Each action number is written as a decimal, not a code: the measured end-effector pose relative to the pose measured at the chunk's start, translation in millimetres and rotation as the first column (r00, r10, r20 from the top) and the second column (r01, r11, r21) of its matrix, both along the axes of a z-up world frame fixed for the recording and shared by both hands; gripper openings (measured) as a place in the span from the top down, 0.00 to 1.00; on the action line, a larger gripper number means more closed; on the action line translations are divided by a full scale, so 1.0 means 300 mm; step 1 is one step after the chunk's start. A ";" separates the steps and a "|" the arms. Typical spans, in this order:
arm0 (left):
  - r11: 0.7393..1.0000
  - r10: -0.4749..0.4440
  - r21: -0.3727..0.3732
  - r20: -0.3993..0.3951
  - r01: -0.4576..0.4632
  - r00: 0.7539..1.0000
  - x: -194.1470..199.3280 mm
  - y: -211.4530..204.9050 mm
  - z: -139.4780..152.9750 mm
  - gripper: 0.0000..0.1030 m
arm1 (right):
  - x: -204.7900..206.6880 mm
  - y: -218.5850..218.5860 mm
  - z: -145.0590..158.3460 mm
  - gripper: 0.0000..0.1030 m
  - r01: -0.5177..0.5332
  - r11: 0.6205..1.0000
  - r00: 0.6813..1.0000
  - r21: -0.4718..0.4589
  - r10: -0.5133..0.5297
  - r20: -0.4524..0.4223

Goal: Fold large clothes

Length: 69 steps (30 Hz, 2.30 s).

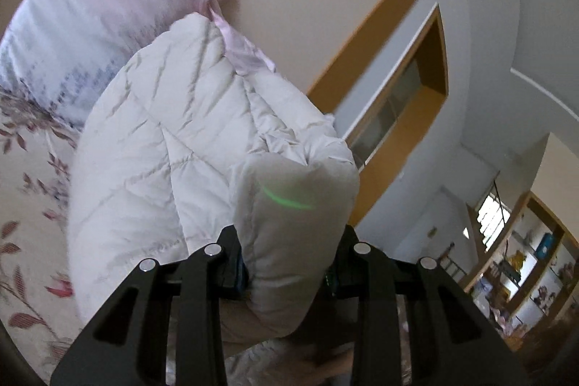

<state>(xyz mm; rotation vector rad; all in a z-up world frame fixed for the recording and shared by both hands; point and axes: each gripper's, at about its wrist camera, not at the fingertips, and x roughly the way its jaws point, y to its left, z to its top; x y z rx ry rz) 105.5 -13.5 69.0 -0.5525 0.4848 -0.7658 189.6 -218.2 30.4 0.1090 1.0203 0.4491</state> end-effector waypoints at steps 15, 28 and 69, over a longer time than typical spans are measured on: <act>0.982 -0.173 0.069 -0.067 0.177 0.983 0.041 -0.257 -0.062 0.69 | 0.062 -0.427 -0.139 0.79 0.302 0.927 0.943 0.222 -0.257 -0.211; 0.917 -0.275 0.234 -0.218 0.323 0.937 0.055 -0.445 -0.219 0.68 | 0.068 -0.585 -0.119 0.41 0.391 0.913 0.914 0.118 -0.370 -0.168; 0.881 -0.183 0.437 -0.032 0.178 0.983 -0.068 -0.361 0.102 0.30 | 0.203 -0.522 -0.093 0.82 0.329 0.932 0.943 0.154 -0.315 -0.108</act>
